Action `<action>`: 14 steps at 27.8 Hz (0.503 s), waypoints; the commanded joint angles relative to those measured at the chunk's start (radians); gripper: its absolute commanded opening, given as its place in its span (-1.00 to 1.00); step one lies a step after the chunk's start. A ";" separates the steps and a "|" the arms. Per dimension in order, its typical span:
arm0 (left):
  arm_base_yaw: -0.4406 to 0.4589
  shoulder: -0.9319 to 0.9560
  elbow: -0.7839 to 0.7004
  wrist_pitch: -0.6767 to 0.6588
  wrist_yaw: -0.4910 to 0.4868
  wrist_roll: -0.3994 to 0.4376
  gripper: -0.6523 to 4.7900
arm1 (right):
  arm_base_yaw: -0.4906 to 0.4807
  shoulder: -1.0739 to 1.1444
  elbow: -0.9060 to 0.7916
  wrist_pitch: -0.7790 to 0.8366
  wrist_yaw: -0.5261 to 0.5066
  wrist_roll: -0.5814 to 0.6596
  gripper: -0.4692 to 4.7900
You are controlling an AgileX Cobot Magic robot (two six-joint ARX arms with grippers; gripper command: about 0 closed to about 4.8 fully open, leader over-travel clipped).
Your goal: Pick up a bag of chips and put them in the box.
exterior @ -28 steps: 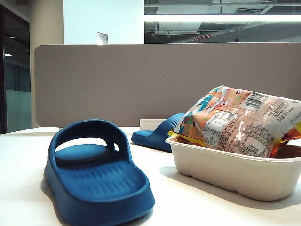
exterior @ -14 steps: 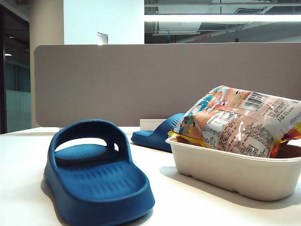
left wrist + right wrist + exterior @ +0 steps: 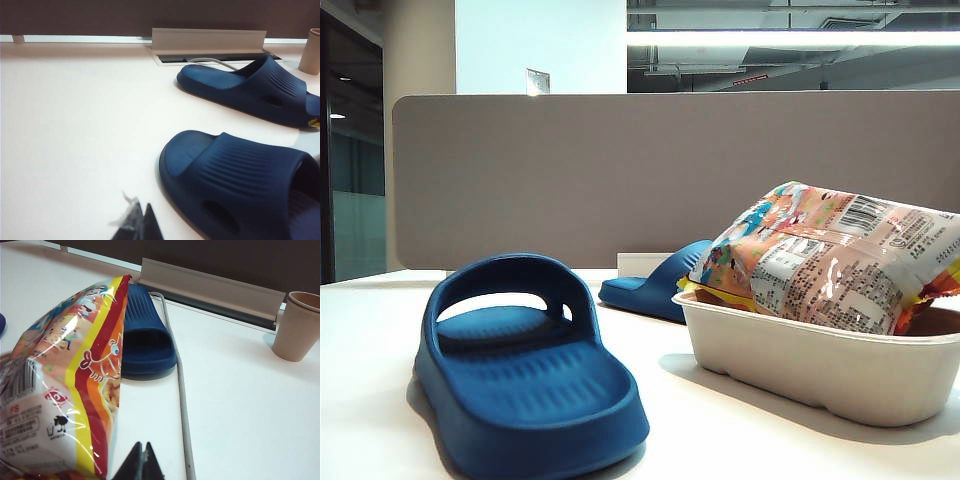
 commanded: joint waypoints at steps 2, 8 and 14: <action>0.000 0.001 0.003 0.006 0.000 0.001 -0.78 | 0.000 0.001 0.003 0.011 -0.002 -0.005 -0.82; 0.000 0.001 0.003 0.006 0.000 0.001 -0.78 | 0.000 0.001 0.003 0.011 -0.002 -0.005 -0.82; 0.000 0.001 0.003 0.006 0.000 0.001 -0.78 | 0.000 0.001 0.003 0.023 0.010 -0.005 -0.82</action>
